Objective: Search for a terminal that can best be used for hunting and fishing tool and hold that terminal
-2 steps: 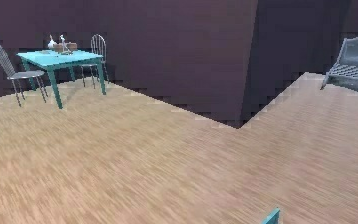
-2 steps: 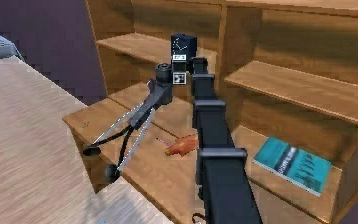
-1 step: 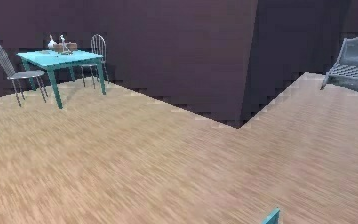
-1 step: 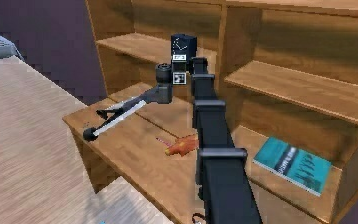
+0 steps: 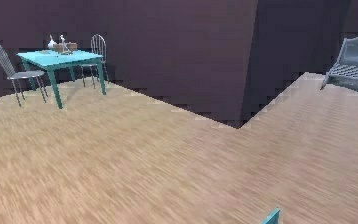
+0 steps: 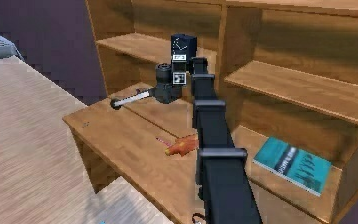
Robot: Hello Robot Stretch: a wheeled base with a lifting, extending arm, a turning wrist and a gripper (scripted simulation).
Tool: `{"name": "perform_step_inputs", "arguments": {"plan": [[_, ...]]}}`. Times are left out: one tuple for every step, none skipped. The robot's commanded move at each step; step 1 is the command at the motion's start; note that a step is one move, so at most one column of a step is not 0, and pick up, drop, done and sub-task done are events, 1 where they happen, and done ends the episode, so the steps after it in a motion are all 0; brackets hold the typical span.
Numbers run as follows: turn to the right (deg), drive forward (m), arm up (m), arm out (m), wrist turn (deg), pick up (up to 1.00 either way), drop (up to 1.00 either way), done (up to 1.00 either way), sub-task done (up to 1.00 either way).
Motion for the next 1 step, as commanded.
{"name": "perform_step_inputs", "arguments": {"plan": [[0.0,0.0,0.0,0.0,45.0,0.0,0.0,0.0,0.0]]}}
